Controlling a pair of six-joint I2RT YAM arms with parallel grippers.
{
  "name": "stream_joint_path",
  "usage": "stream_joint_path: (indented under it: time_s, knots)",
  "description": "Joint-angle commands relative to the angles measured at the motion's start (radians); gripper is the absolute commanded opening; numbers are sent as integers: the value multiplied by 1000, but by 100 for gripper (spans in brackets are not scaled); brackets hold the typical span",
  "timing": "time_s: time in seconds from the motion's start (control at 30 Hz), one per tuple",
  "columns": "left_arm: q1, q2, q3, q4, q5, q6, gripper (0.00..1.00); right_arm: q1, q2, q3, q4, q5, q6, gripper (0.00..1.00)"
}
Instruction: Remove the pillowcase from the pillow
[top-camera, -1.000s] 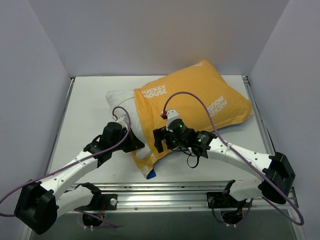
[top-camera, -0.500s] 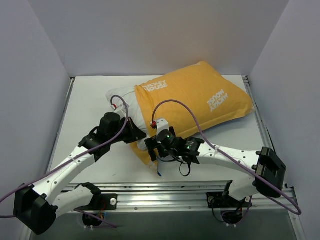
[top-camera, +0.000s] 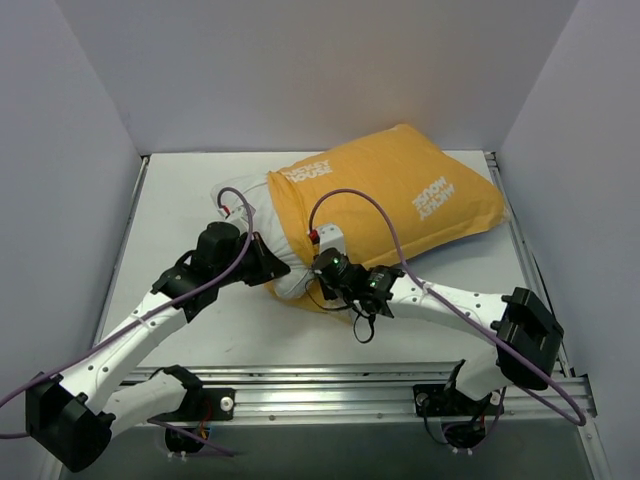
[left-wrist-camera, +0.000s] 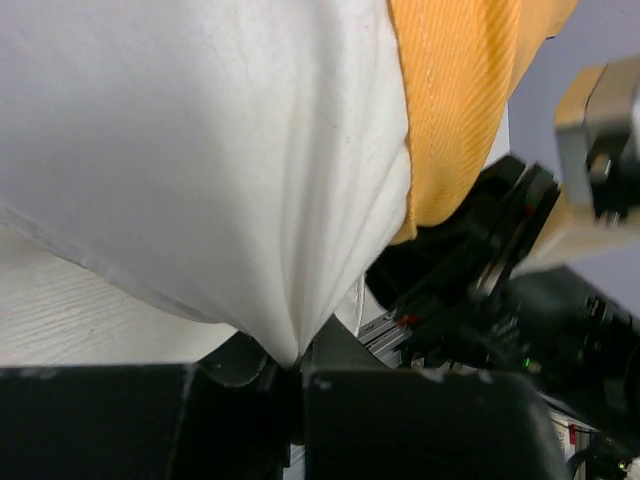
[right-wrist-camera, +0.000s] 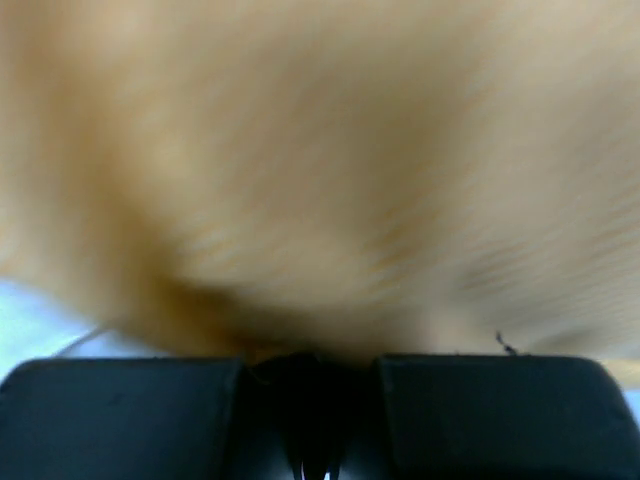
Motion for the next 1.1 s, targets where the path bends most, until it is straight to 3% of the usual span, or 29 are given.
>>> stream_joint_path:
  time_s: [0.0, 0.17, 0.2, 0.43, 0.6, 0.73, 0.77, 0.8, 0.83, 0.87, 0.9, 0.97, 1.07]
  knots:
    - [-1, -97, 80, -44, -39, 24, 2, -147, -47, 37, 5, 92, -24, 0]
    - [78, -166, 77, -172, -53, 44, 2, -412, -76, 51, -88, 60, 54, 0]
    - [100, -189, 76, -212, -41, 48, 2, -530, -82, 52, -101, 31, 70, 0]
    - [266, -273, 120, -405, 2, 139, 2, -974, -190, 3, -138, -144, 214, 0]
    - [286, -306, 127, -508, 21, 188, 2, -1016, -227, 8, -118, -256, 205, 0]
    - [284, -375, 19, -462, 174, 168, 2, -915, -251, 28, -99, -385, 145, 0]
    - [284, -408, -2, -438, 239, 150, 9, -896, -268, 36, -106, -390, 128, 11]
    - [284, -422, -18, -434, 261, 144, 44, -879, -279, 54, -115, -408, 108, 19]
    - [284, -433, -25, -434, 274, 142, 62, -867, -288, 65, -145, -419, 75, 27]
    - [284, -444, -19, -456, 278, 150, 77, -862, -302, 77, -164, -434, 62, 44]
    - [283, -441, -7, -470, 274, 157, 89, -862, -310, 91, -185, -453, 47, 53]
    - [284, -404, 54, -500, 259, 185, 94, -862, -339, 134, -247, -476, 15, 71]
    - [286, -296, 164, -552, 242, 205, 94, -862, -397, 180, -287, -481, -8, 85]
